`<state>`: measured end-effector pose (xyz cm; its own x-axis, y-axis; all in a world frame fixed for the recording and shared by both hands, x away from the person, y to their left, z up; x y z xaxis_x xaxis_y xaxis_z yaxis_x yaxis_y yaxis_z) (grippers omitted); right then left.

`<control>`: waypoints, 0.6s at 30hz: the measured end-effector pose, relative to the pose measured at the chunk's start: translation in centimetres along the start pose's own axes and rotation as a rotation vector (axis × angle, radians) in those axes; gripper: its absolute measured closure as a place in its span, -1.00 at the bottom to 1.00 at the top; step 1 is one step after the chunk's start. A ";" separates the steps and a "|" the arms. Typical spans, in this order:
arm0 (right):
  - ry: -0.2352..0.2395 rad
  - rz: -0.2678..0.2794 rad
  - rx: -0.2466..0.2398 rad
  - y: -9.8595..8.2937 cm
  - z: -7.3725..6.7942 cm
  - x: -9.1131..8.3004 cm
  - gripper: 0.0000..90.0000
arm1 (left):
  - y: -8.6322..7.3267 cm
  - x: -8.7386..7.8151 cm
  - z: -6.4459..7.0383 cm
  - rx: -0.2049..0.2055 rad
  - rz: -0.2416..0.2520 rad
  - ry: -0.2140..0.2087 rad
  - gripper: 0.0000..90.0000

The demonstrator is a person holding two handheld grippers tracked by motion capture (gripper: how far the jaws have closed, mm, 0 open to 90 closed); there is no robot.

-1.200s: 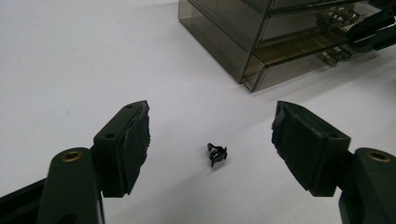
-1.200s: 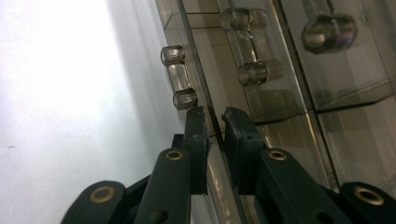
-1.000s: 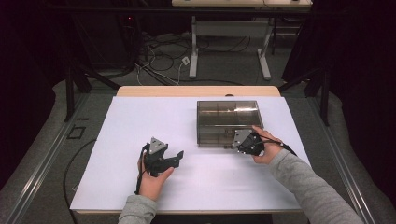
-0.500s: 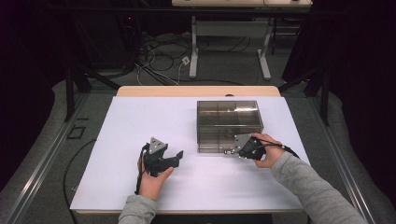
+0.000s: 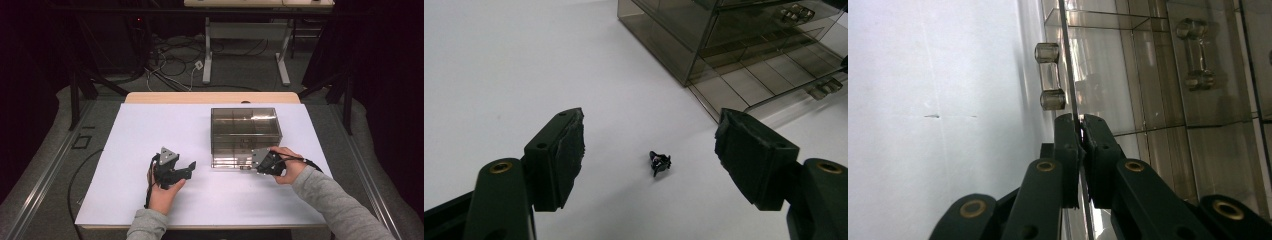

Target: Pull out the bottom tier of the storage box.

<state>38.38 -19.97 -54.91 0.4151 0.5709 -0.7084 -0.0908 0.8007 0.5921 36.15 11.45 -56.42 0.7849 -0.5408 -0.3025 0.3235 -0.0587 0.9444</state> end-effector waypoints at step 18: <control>0.020 0.005 0.002 0.0 -1.3 -0.8 0.90 | 0.0 0.0 0.0 0.002 -0.004 0.000 -0.37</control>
Point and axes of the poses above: each handheld gripper's, and its own axes: x roughly forward along the jaws, y roughly out of its top, z roughly to its right, the point moved 3 cm from there along x, roughly forward along the jaws, and after that the axes turned 15 degrees about z, right-handed, at the moved point
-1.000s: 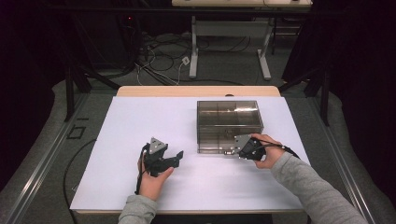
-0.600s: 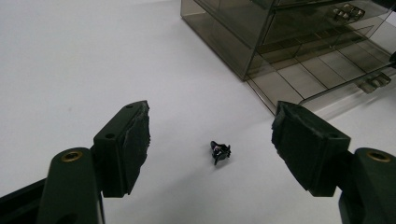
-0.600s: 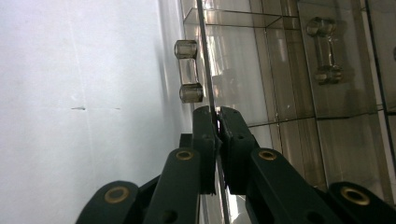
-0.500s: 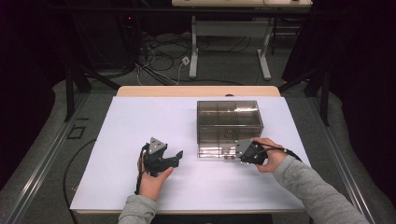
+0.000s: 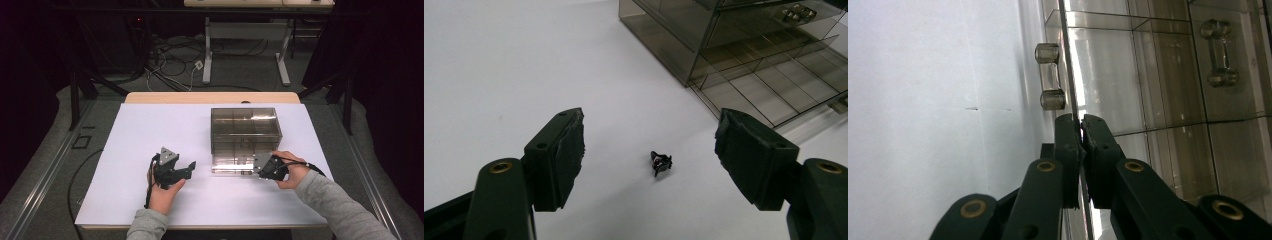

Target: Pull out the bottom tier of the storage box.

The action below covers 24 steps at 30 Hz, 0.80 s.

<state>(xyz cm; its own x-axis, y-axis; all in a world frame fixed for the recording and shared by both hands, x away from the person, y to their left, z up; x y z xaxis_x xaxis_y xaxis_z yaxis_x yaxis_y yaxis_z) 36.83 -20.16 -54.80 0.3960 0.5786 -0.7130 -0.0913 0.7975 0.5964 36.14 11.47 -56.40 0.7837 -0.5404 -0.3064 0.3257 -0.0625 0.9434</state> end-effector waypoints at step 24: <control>-0.039 0.051 0.098 -0.6 0.2 -0.7 0.52 | 0.1 0.0 0.1 -0.002 0.009 0.001 -0.37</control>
Point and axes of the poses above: each handheld gripper's, and its own axes: x roughly forward along the jaws, y roughly out of its top, z roughly to its right, the point moved 3 cm from there along x, roughly forward along the jaws, and after that the axes turned 15 degrees about z, right-handed, at the moved point
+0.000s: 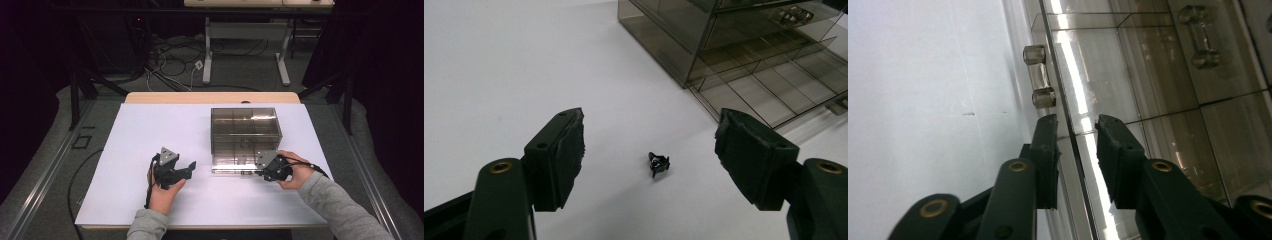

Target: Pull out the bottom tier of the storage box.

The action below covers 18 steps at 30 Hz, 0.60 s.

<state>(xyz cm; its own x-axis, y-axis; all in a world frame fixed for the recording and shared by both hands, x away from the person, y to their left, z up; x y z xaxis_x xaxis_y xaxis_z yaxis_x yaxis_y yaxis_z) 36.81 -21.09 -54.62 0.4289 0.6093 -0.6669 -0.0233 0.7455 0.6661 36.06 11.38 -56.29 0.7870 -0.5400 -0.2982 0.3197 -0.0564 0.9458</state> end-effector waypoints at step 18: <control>-0.130 0.105 0.061 0.8 1.0 -1.5 -0.04 | 0.0 -0.1 0.0 -0.004 -0.003 0.000 -0.37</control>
Point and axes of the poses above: each handheld gripper's, and its own axes: x roughly forward along the jaws, y roughly out of its top, z roughly to its right, the point moved 3 cm from there along x, roughly forward along the jaws, and after that the axes turned 15 degrees about z, right-handed, at the moved point
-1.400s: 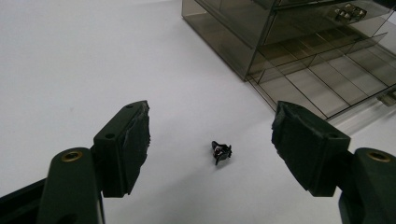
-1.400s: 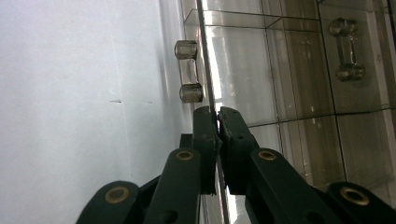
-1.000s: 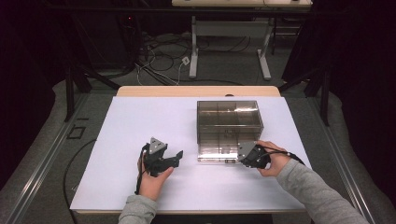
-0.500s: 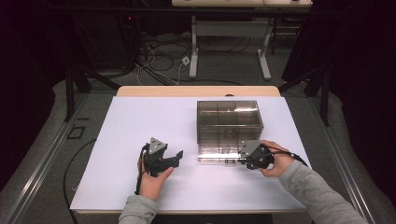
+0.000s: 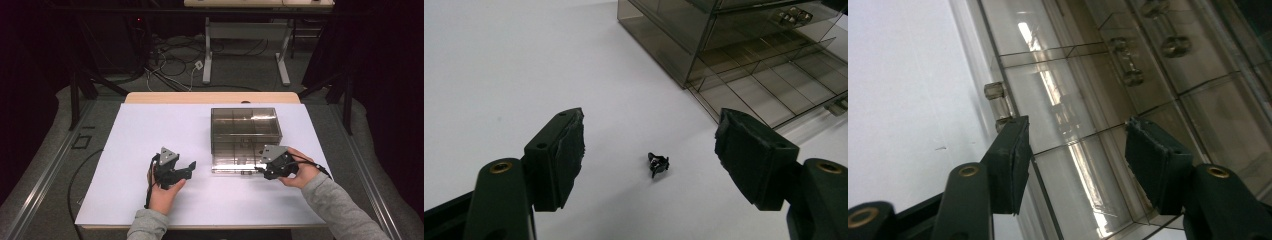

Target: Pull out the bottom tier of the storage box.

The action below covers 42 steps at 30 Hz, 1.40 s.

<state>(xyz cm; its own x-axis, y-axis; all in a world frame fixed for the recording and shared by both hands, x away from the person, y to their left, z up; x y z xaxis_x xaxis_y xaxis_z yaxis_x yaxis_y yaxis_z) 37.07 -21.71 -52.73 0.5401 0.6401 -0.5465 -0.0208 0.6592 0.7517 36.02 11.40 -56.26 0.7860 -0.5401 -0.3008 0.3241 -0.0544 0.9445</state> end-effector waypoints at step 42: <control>-0.129 0.254 0.466 1.4 0.2 -1.5 -1.00 | 0.1 -0.1 -0.1 -0.031 0.004 -0.010 -0.37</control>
<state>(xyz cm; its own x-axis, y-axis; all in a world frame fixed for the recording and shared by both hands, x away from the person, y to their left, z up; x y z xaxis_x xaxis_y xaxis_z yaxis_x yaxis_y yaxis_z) 36.38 -21.78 -50.80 0.6663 0.6833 -0.2987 0.1950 0.2271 0.9542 36.01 11.55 -56.10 0.7819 -0.5490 -0.2954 0.3369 -0.0266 0.9411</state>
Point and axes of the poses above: each handheld gripper's, and its own axes: x roughly forward along the jaws, y roughly out of its top, z roughly to its right, the point moved 3 cm from there along x, roughly forward along the jaws, and after that the axes turned 15 degrees about z, right-handed, at the moved point
